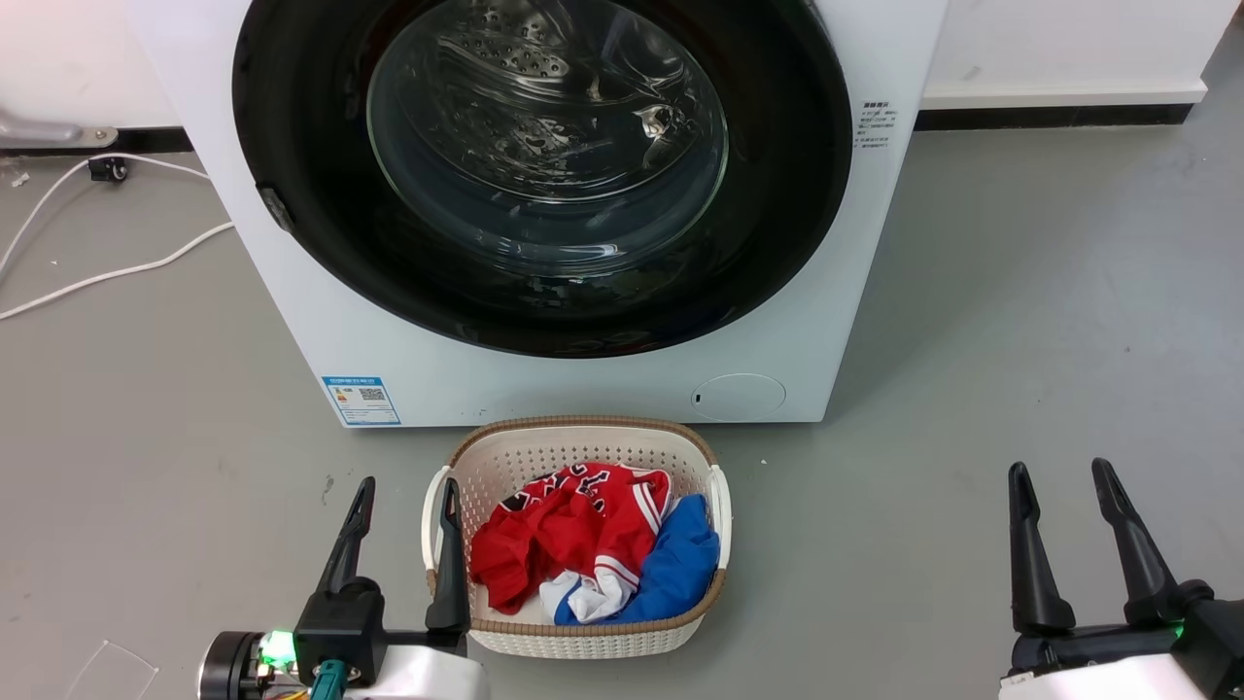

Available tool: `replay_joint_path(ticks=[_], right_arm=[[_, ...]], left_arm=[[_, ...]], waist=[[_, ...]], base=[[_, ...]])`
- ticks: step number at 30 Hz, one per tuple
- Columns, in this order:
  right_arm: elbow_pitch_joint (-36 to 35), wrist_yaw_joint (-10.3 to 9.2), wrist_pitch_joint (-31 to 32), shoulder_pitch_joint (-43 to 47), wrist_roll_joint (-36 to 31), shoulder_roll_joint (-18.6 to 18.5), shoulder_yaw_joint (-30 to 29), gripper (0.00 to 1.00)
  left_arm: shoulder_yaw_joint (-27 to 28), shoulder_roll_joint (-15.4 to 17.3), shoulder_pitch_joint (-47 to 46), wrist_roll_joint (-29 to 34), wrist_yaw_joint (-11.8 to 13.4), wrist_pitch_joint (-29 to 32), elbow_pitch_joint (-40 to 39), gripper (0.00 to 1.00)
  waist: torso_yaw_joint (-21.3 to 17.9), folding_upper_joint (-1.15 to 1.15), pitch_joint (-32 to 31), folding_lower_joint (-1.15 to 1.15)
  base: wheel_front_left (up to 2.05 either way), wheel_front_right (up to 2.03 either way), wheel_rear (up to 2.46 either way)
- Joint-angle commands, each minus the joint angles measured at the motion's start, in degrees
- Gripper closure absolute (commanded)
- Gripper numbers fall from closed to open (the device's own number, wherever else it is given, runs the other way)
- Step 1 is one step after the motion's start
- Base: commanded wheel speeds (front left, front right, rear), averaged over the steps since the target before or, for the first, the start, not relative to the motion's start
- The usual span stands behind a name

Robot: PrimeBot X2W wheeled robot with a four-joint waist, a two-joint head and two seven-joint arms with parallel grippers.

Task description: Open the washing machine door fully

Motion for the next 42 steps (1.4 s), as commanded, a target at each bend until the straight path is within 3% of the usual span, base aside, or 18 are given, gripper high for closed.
replay_joint_path(ticks=[1,5,6,7,11,14,24,28,32,36,42], right_arm=[[0.26,0.00,-0.14,0.35,0.06,0.15,0.03,0.00],[0.47,0.00,-0.14,0.32,0.20,0.15,0.10,0.00],[0.54,0.00,-0.14,0.33,0.23,0.15,0.20,0.12],[0.57,0.00,-0.14,0.34,0.32,0.15,0.20,1.00],[0.79,0.00,-0.14,0.24,2.61,0.15,-0.05,1.00],[1.10,0.00,-0.14,-0.02,9.99,0.15,0.13,1.00],[3.51,0.00,-0.13,-0.87,61.53,0.04,4.35,1.00],[2.37,0.01,-0.12,-1.03,75.48,0.09,5.94,1.00],[0.86,0.01,0.71,-0.59,83.86,0.06,7.87,1.00],[-1.02,0.01,6.72,0.46,90.73,0.08,7.71,1.00],[-1.65,0.01,14.31,1.77,94.53,0.09,4.74,1.00]], left_arm=[[0.14,-0.08,0.71,0.25,-0.21,-0.16,0.07,0.00],[0.26,-0.15,0.75,0.34,-0.17,-0.15,0.22,0.00],[0.31,-0.16,0.78,0.33,-0.17,-0.15,0.26,0.00],[0.31,-0.17,0.79,0.37,-0.18,-0.15,0.30,0.00],[0.36,-0.20,0.73,0.35,-0.27,-0.16,0.44,0.00],[0.44,-0.23,0.67,0.33,-0.22,-0.15,0.57,0.00],[0.62,-0.29,0.82,0.40,-0.58,-0.15,0.85,0.00],[0.64,-0.30,0.91,0.40,-0.62,-0.15,0.82,0.00],[0.53,-0.32,1.01,0.36,-0.49,-0.15,0.74,0.00],[0.61,-0.34,0.96,0.36,-0.23,-0.15,0.67,0.00],[0.67,-0.34,0.88,0.53,0.08,-0.15,0.54,0.00]], waist=[[0.00,0.00,0.00,0.00],[-0.04,0.00,-0.05,0.00],[-0.06,0.00,-0.08,0.00],[-0.07,0.00,-0.11,0.00],[-0.12,0.00,-0.18,0.00],[-0.17,0.00,-0.31,0.00],[-0.42,0.00,-0.86,0.00],[-0.47,0.00,-0.98,0.00],[-0.51,0.00,-0.96,0.00],[-0.51,0.00,-0.83,0.00],[-0.24,0.00,-0.70,0.00]], base=[[0.00,0.00,0.00],[0.00,0.00,0.00],[0.00,0.00,0.00],[0.00,0.00,0.00],[0.00,0.00,0.00],[0.00,0.00,0.00],[0.00,0.00,0.00],[0.00,0.00,0.00],[0.00,0.00,0.00],[0.00,0.00,0.00],[0.00,0.00,0.00]])
